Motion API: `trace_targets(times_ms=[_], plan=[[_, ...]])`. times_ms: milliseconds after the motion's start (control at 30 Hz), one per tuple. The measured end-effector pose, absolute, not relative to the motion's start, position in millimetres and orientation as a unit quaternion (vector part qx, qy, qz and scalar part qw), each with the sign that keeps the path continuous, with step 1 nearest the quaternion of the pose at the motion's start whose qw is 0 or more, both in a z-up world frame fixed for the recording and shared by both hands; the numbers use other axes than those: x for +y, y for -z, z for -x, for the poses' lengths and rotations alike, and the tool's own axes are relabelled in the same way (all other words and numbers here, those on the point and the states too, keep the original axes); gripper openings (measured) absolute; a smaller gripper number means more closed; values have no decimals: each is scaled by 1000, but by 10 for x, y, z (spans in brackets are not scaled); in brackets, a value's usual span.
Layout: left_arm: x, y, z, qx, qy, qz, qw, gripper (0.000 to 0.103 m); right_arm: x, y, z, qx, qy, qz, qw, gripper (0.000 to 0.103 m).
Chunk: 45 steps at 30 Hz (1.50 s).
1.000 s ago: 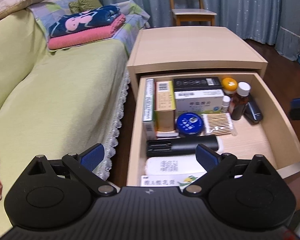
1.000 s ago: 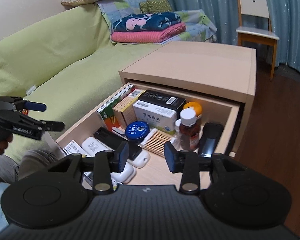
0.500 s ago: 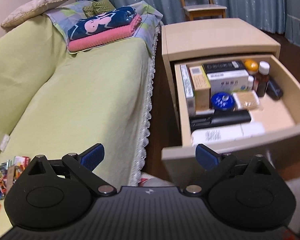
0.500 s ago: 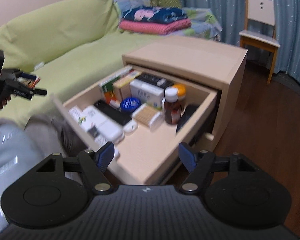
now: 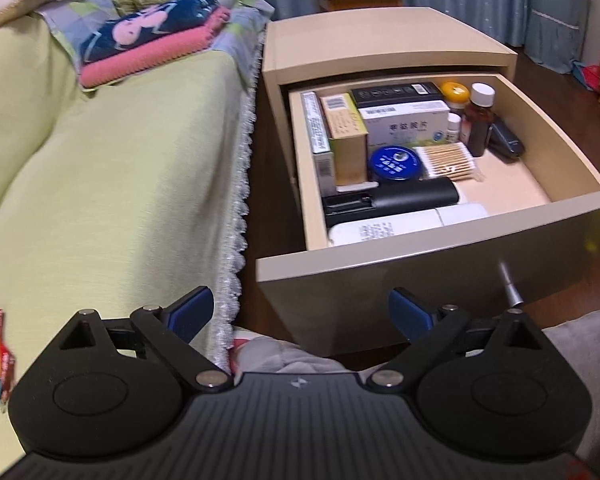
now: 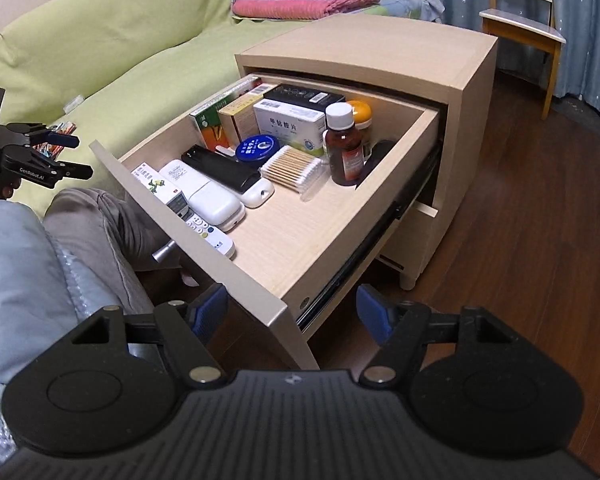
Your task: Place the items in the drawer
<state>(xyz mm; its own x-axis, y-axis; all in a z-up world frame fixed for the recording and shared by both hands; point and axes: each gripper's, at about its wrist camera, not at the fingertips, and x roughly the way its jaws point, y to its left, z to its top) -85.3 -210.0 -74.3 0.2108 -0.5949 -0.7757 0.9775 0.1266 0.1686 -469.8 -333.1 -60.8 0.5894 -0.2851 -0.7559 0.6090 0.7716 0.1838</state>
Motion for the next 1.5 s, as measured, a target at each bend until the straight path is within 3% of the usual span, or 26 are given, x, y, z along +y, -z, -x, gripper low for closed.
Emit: trace_targets(times_ms=[100, 333, 567, 1500], plan=[[-2144, 811, 855, 280, 573, -347, 688, 96, -3339, 622, 4678, 378, 254, -219, 863, 67], [-2243, 939, 833, 292, 586, -344, 673, 87, -3338, 687, 4600, 402, 240, -214, 857, 50], [-2274, 1002, 836, 293, 597, -341, 665, 86, -3367, 722, 4530, 417, 229, -209, 854, 40], [-2292, 1067, 813, 292, 600, -328, 669, 86, -3253, 732, 4460, 426, 250, -191, 848, 40]])
